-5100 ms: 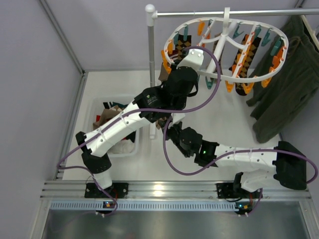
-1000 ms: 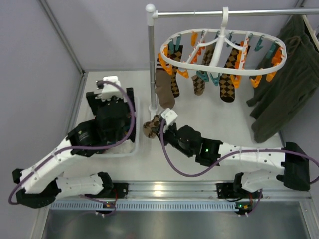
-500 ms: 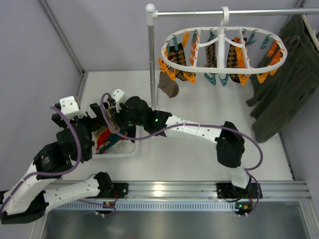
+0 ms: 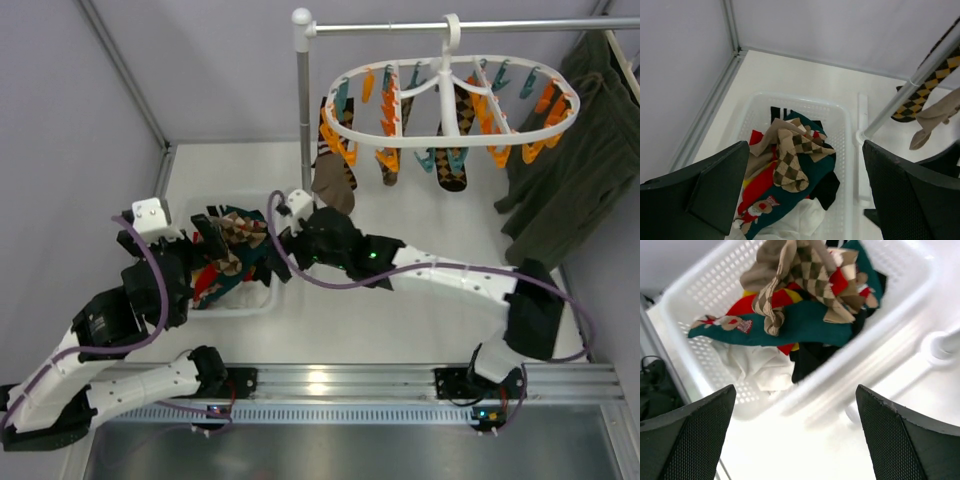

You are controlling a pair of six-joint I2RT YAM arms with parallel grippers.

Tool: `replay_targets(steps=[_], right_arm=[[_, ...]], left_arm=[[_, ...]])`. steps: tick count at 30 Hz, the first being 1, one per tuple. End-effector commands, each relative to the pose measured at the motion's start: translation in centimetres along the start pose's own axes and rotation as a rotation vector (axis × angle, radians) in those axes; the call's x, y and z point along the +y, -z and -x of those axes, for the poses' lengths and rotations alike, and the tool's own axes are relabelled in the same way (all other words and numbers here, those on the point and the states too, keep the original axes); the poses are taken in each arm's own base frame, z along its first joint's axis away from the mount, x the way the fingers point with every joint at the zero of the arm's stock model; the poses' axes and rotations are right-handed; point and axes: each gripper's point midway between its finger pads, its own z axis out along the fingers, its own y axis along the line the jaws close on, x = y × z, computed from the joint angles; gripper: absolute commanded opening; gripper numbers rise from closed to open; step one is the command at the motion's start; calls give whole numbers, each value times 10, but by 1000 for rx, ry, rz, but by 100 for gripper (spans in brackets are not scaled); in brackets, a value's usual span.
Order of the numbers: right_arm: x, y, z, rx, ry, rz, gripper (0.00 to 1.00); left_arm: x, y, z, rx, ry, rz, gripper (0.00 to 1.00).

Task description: Remove the socks clipped to the hanger

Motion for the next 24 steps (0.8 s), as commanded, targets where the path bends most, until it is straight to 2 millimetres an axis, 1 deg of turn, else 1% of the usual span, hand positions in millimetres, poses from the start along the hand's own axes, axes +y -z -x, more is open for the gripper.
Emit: replay_targets(steps=[1, 2, 3, 4, 5, 6, 7, 8, 9, 10, 11, 12, 13, 14, 15, 16, 17, 18, 19, 20, 21, 22, 24], right_arm=[[-7, 76, 67, -274, -50, -4, 99], [-12, 85, 61, -273, -53, -26, 100], [-17, 93, 56, -278, -59, -40, 99], [-22, 111, 46, -286, -66, -49, 99], [-29, 119, 40, -287, -71, -79, 100], [-34, 128, 35, -289, -75, -99, 99], [-39, 144, 29, -304, -84, -112, 99], [-43, 153, 28, -322, -90, -124, 100], [-50, 161, 15, -290, -92, -156, 99], [-53, 178, 13, -315, -101, -163, 99], [-57, 188, 11, -327, -106, -181, 100], [-61, 196, 9, -334, -108, -193, 99], [-65, 213, 5, -352, -119, -204, 99], [-69, 221, 2, -357, -125, -223, 99], [-71, 235, 0, -370, -131, -226, 100], [-73, 242, -2, -375, -134, -227, 99], [-72, 249, -2, -383, -138, -219, 99], [-71, 259, -5, -392, -140, -207, 99], [-67, 265, -5, -400, -138, -179, 99], [-65, 270, -5, -408, -137, -165, 99], [-63, 280, -4, -430, -132, -145, 99], [-62, 284, -6, -431, -126, -135, 99], [-57, 295, -6, -459, -113, -94, 99]], left_arm=[[-33, 0, -8, 58, 20, -123, 99], [-41, 0, -11, 73, 30, -152, 98], [-59, 4, -18, 107, 39, -235, 99], [-72, 5, -22, 120, 41, -285, 99], [-86, 4, -30, 136, 33, -328, 98], [-111, 7, -37, 150, 41, -426, 99], [-123, 7, -44, 159, 37, -459, 99], [-136, 8, -48, 167, 38, -501, 99], [-157, 4, -55, 158, 35, -541, 99], [-172, 7, -60, 169, 31, -605, 99], [-184, 6, -63, 161, 30, -632, 99], [-197, 0, -76, 165, -14, -649, 99], [-212, -2, -76, 125, 9, -688, 99], [-223, -3, -84, 120, -2, -722, 99], [-233, -10, -97, 127, -27, -727, 98], [-243, -15, -97, 102, 3, -746, 98], [-246, -26, -101, 113, 18, -752, 98], [-251, -38, -115, 136, 15, -742, 98], [-258, -41, -119, 138, 38, -781, 98], [-257, -52, -121, 130, 44, -770, 98], [-250, -68, -126, 122, 33, -735, 98], [-253, -76, -136, 115, 21, -731, 98], [-256, -83, -147, 101, -32, -756, 98]])
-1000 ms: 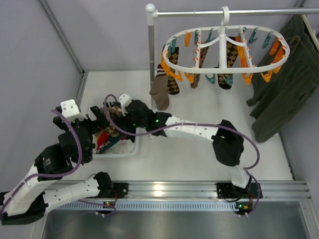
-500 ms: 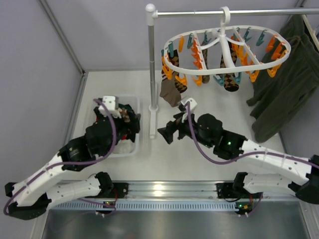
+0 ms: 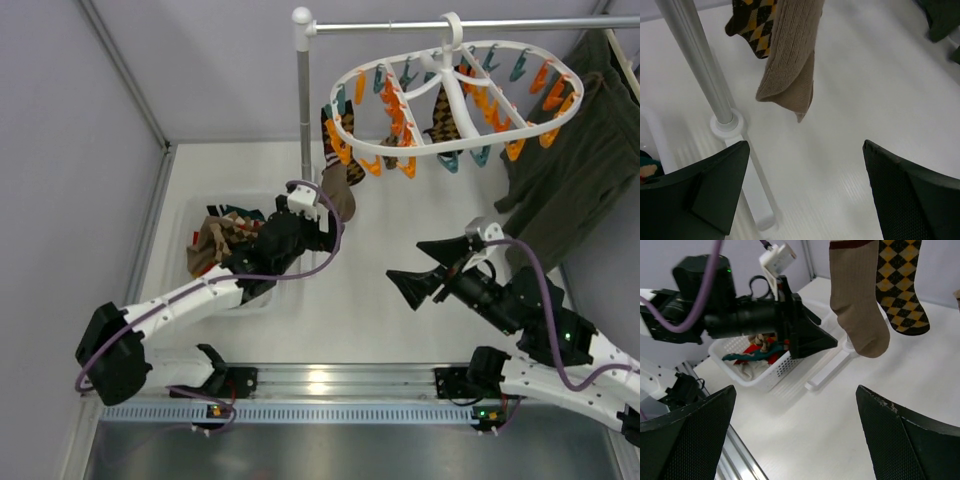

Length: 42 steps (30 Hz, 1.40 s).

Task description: Remove the socks clipped to the hanger

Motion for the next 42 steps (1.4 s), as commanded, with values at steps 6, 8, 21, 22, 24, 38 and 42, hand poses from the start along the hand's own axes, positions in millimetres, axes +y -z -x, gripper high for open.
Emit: replay_targets(steps=[6, 8, 21, 22, 24, 38, 42], right_arm=[[8, 25, -4, -10, 24, 101, 99], [14, 26, -3, -10, 32, 137, 100], [24, 20, -3, -7, 38, 184, 99], [23, 20, -2, -13, 40, 180, 99], [19, 20, 3, -28, 28, 154, 99], [5, 27, 59, -104, -86, 13, 97], [-2, 36, 91, -150, -108, -48, 95]], left_arm=[[-20, -48, 29, -199, -42, -177, 98], [-15, -62, 30, -208, -36, -175, 98], [-11, -83, 49, -283, -2, -172, 22], [-12, -80, 53, -294, 4, -175, 0], [-14, -72, 61, -315, 26, -173, 0], [-68, -12, 37, -344, -33, -16, 0], [-90, -1, 18, -319, -72, 47, 0]])
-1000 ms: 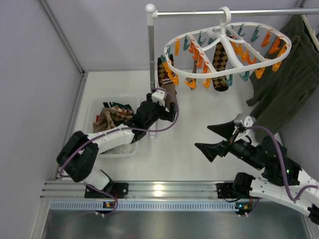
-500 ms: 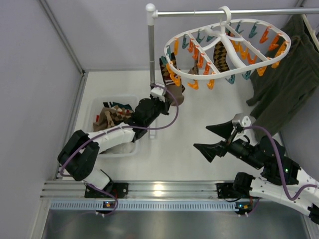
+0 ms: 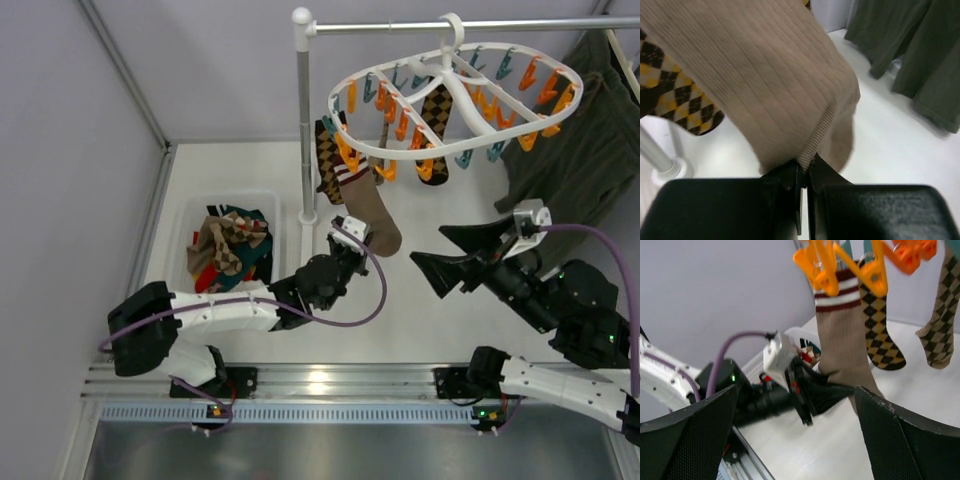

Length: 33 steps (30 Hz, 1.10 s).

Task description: Remove the socks clipped to the hanger

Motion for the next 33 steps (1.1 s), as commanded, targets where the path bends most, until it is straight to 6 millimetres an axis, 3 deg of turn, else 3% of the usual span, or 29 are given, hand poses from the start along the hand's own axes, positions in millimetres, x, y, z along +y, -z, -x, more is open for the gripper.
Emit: replay_targets(steps=[1, 2, 4, 5, 6, 9, 11, 12, 13, 19, 20, 26, 33], right_arm=[[-9, 5, 30, -37, -20, -84, 94], [-13, 5, 30, -21, -9, -108, 94], [-13, 3, 41, -13, 13, -129, 94], [-15, 1, 43, -5, 22, -146, 94], [-15, -1, 46, 21, 43, -157, 93], [-19, -6, 51, 70, 81, -208, 93], [-26, -5, 55, 85, 95, -259, 93], [-25, -9, 62, 90, 105, -270, 91], [-28, -7, 58, 122, 123, -290, 91], [-26, -22, 59, 227, 179, -328, 84], [-27, -22, 56, 252, 191, -337, 82], [-19, -26, 54, 307, 203, -310, 73], [0, -45, 40, 375, 246, -223, 66]], left_arm=[[6, 5, 6, -39, -44, 166, 0], [-9, 5, 3, -26, -113, 164, 0], [-18, 4, 0, -15, -171, 200, 0], [-25, 2, -11, 8, -230, 197, 0], [-40, 1, -3, -7, -227, 182, 0], [-64, -2, -13, 9, -304, 157, 0], [-79, -7, -3, -4, -342, 159, 0], [-91, -8, -16, 11, -384, 140, 0], [-101, -12, -7, -4, -384, 141, 0], [-141, -21, -17, 2, -547, 134, 0], [-148, -21, -9, -11, -550, 128, 0], [-170, -27, -9, -26, -582, 104, 0], [-176, -35, -7, -28, -595, 141, 0]])
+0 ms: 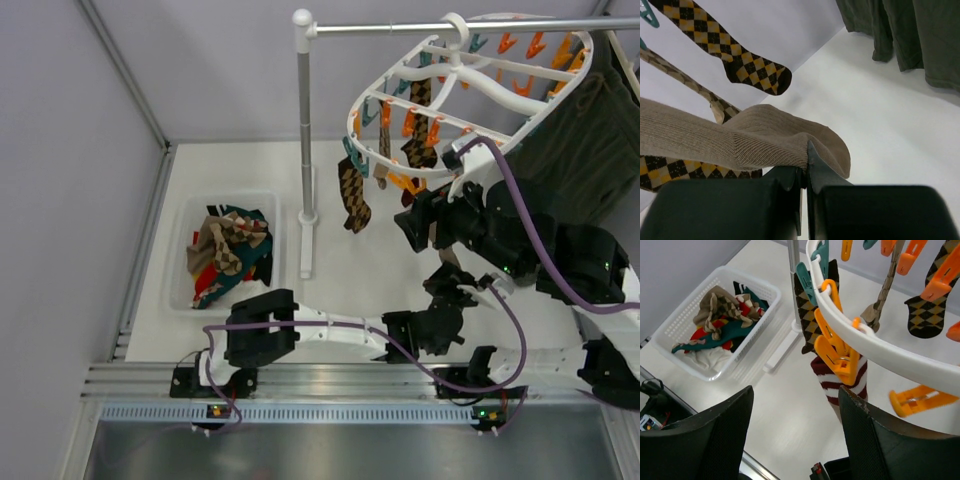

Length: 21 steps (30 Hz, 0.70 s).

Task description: Remove the socks clipped to the hanger

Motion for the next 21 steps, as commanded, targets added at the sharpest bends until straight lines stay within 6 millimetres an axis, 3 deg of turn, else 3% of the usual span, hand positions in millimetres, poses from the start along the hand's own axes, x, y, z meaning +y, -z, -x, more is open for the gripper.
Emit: replay_targets(steps=[1, 6, 9, 16, 21], right_arm=[[14, 2, 4, 8, 37, 73, 66], [30, -17, 9, 11, 57, 100, 64], [23, -27, 16, -12, 54, 22, 62], [-22, -30, 21, -44, 69, -265, 60], [-27, -30, 21, -39, 96, -302, 60]], left_arm=[[9, -2, 19, -18, 56, 52, 0], [11, -4, 22, -12, 100, 75, 0], [9, -6, 22, -5, 91, 88, 0], [10, -5, 25, -8, 88, 88, 0], [8, -6, 24, -9, 81, 84, 0]])
